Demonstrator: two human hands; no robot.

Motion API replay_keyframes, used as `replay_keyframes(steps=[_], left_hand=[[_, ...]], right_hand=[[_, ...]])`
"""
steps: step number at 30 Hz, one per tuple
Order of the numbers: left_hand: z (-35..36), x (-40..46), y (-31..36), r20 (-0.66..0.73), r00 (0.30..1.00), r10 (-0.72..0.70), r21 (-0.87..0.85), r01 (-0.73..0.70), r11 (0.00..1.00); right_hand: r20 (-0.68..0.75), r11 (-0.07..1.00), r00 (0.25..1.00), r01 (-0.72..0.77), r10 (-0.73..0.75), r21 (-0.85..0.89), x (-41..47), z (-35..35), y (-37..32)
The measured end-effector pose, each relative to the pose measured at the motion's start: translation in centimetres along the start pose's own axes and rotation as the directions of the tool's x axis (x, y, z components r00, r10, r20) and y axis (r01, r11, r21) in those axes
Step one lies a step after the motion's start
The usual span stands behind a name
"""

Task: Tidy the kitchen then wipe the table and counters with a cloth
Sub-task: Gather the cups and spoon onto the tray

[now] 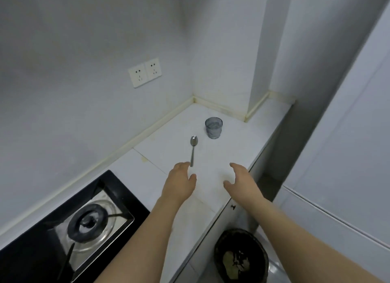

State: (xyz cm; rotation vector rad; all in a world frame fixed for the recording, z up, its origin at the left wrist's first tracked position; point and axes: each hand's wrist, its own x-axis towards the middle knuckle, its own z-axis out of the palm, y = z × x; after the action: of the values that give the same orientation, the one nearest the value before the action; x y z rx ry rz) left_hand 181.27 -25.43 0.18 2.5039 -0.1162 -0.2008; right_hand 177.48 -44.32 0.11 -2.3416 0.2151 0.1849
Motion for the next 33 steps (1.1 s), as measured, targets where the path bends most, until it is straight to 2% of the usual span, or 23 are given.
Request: replay_keyframes(steps=[4,9,18,26,33], left_hand=[[0.4,3.1,2.2,-0.057,0.991,-0.119,-0.040,0.117,0.992],[0.5,7.2,1.9,-0.085,0.963,-0.255,-0.042,0.252,0.967],[3.4,19.5,0.3,0.055,0.924,-0.379,-0.077,0.382,0.921],[5.9,27.9,-2.7,0.090,0.897,-0.432,0.168,0.414,0.895],[7.7,30.1,-4.2,0.128,0.892,-0.433,0.313,0.378,0.871]], right_hand=[[-0.007,1.000,1.000,0.006,-0.006,0.027,5.4,-2.9,1.1],[0.064,0.998,0.998,0.024,-0.028,0.060,10.9,-2.8,0.8],[0.074,0.999,0.996,-0.054,0.054,0.001,22.4,-2.0,1.0],[0.006,0.988,0.997,-0.071,0.073,-0.138,33.8,0.6,-0.1],[-0.035,0.957,0.995,-0.094,0.088,-0.274,37.6,2.3,-0.7]])
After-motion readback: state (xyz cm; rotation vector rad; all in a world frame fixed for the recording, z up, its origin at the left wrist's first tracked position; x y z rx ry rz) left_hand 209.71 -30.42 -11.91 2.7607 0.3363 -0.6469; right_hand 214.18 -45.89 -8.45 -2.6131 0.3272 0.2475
